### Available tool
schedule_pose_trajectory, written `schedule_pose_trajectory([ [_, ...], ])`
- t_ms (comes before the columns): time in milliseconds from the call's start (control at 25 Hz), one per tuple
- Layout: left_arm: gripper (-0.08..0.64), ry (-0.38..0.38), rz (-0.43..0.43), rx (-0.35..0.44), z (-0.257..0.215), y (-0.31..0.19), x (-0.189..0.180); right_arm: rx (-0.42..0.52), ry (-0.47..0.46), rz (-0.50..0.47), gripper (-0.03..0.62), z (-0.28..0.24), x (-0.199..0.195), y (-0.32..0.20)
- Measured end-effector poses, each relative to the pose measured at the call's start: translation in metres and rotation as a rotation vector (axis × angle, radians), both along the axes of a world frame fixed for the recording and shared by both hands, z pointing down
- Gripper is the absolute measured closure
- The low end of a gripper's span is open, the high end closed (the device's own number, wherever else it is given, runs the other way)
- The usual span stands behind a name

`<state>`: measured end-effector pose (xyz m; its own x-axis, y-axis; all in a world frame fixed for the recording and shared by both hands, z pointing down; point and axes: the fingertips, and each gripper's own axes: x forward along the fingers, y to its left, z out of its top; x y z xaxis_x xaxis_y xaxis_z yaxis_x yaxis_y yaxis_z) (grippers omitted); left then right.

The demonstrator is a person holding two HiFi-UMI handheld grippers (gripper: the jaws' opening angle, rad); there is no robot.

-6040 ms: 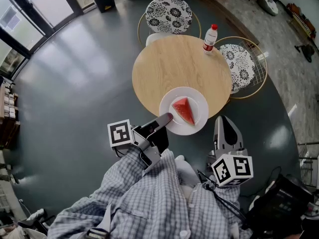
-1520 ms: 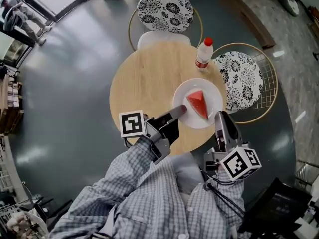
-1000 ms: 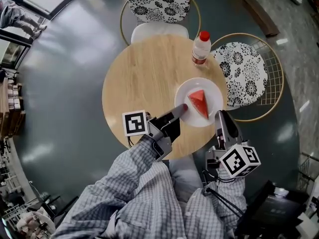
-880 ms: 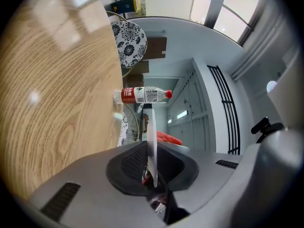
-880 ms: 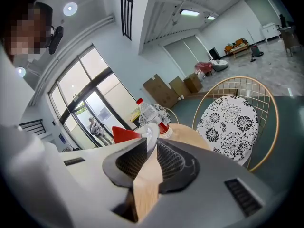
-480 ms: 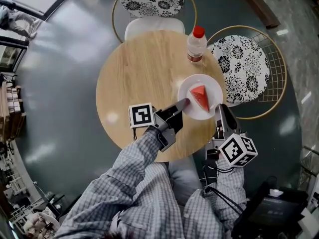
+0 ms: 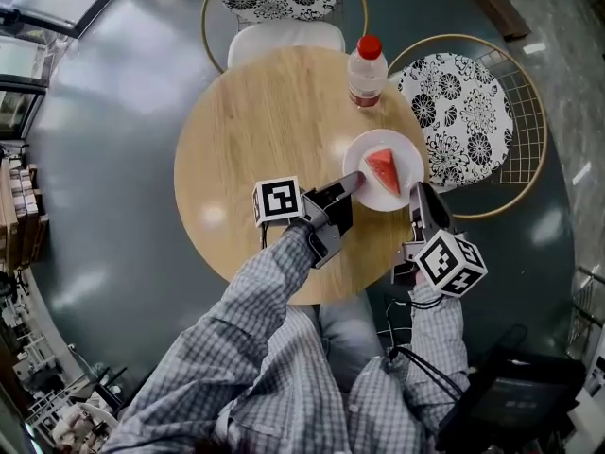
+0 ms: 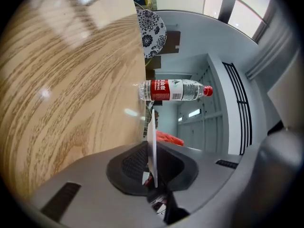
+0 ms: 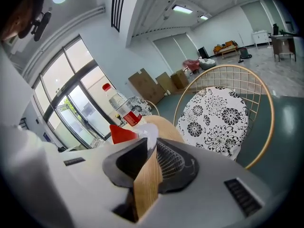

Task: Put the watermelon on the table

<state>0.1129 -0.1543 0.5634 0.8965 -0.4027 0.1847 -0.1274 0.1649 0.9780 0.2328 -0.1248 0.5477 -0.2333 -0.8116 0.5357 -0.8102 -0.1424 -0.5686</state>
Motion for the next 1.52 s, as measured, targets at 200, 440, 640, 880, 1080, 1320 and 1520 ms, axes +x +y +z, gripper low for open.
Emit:
schedule_pose_trajectory([
  [200, 0.525, -0.038, 0.011, -0.012, 0.013, -0.004, 0.006, -0.032, -0.001, 0.014, 0.525, 0.017, 0.006, -0.002],
  [440, 0.525, -0.052, 0.002, -0.045, 0.023, -0.005, 0.012, -0.058, 0.006, 0.003, 0.525, 0.027, 0.013, -0.006],
  [640, 0.525, -0.1, 0.009, -0.048, 0.027, -0.006, 0.015, -0.106, 0.055, -0.006, 0.525, 0.036, 0.015, -0.007],
  [880, 0.525, -0.113, 0.003, -0.058, 0.03, -0.007, 0.016, -0.116, 0.098, -0.011, 0.525, 0.038, 0.018, -0.011],
  [1080, 0.525, -0.126, -0.001, -0.08, 0.031, -0.006, 0.016, -0.089, 0.191, -0.091, 0.523, 0.026, 0.021, -0.012],
  [1320, 0.526, -0.152, 0.004, -0.091, 0.034, -0.004, 0.015, -0.016, 0.501, -0.421, 0.523, -0.001, -0.018, 0.01],
  [1520, 0.526, -0.158, 0.008, -0.095, 0.034, -0.006, 0.014, 0.049, 0.848, -0.785, 0.523, 0.005, -0.068, 0.034],
])
